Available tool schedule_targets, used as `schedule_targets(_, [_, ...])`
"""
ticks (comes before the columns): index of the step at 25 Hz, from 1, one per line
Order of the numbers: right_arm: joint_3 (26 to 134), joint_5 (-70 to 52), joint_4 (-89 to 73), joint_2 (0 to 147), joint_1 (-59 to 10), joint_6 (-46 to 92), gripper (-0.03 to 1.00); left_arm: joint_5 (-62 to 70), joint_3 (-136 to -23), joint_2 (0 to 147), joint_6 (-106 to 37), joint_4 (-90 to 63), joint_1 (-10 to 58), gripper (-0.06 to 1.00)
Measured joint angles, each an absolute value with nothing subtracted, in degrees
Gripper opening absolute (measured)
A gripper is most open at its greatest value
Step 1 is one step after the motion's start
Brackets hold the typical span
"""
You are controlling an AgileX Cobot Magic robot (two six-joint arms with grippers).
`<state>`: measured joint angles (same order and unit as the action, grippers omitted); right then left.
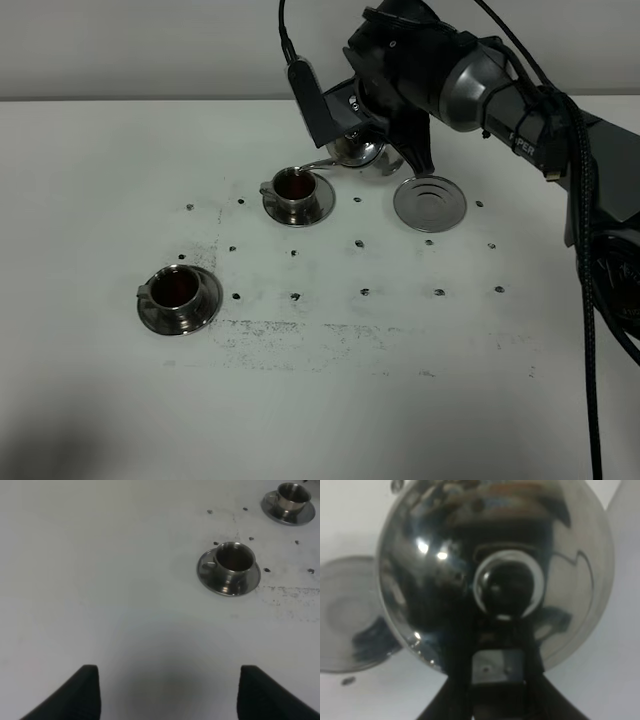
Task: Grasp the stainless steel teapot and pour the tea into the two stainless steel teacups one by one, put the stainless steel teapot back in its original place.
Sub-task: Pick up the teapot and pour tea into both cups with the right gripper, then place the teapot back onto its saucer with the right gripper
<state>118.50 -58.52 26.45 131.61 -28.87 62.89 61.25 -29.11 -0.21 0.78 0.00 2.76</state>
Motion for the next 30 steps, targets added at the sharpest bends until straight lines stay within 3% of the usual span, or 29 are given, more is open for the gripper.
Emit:
schedule_targets(7, [117.2,-61.2,17.4,125.4,-28.0,51.7,0.2,61.2,-29.1,-0.2,0.8,0.0,2.8,0.56])
schedule_targets(19, [89.9,-52.8,2.3,112.8,-28.5,18.7,0.2,61.2,-29.1,-0.2,0.8,0.0,2.8,0.56])
schedule_targets(30, [86.0,-48.4,3.9,114.3,-30.3,12.2,0.2,61.2,-29.1,-0.2,0.8,0.0,2.8,0.56])
